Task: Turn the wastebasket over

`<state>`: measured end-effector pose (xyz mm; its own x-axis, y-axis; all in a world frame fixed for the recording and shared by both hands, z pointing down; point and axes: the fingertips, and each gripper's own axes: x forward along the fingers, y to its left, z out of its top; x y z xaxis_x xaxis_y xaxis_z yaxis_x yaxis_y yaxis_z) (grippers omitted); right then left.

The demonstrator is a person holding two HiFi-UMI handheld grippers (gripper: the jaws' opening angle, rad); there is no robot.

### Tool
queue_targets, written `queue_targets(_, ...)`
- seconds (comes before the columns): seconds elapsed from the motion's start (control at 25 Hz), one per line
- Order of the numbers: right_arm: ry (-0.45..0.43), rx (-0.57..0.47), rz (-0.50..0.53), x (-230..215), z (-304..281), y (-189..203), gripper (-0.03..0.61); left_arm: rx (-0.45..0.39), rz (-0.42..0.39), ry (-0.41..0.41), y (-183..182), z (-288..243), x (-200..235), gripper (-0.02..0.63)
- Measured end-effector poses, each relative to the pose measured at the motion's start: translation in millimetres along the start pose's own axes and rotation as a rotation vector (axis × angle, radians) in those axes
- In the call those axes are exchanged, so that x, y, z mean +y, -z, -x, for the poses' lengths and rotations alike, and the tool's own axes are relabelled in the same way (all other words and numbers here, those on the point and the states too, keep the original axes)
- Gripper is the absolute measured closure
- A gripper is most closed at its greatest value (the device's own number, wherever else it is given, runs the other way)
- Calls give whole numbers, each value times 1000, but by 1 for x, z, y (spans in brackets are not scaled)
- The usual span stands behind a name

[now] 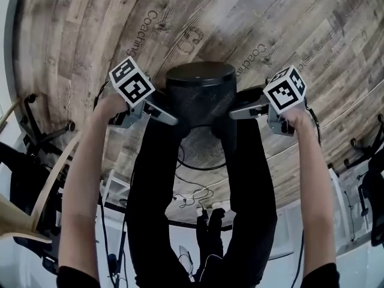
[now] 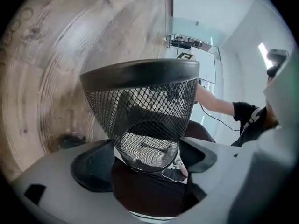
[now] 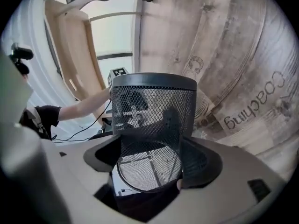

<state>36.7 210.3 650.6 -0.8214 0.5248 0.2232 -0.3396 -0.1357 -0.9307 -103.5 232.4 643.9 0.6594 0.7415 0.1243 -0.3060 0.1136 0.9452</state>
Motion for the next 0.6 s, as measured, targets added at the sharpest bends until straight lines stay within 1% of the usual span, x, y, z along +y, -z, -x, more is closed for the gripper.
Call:
queue_targets(0.08, -19, 23, -49, -11, -4, 4, 192, -1, 44, 35, 1, -7, 8, 172)
queue_targets(0.16, -14, 16, -77, -22, -8, 4, 192, -35, 59, 33, -2, -11, 19, 172)
queue_targets(0.24, 18, -29, -78, -34, -12, 0, 196, -89, 44, -9, -7, -12, 34, 173)
queue_targets(0.32, 51, -67, -73, -47, -17, -2, 196, -112, 16, -70, -10, -13, 48, 173)
queue_targets(0.4, 85, -76, -60, -57, -24, -6, 206, -81, -8, -128, -9, -15, 61, 173)
queue_targets(0.48, 111, -92, -41, -61, -26, -11, 219, -50, -11, -154, -7, -17, 69, 173)
queue_targets(0.52, 117, -114, -39, -63, -24, -15, 222, -62, -6, -155, -9, -16, 71, 173)
queue_targets(0.6, 129, -176, -42, -67, -14, -24, 254, -145, 2, -158, -21, -8, 72, 173)
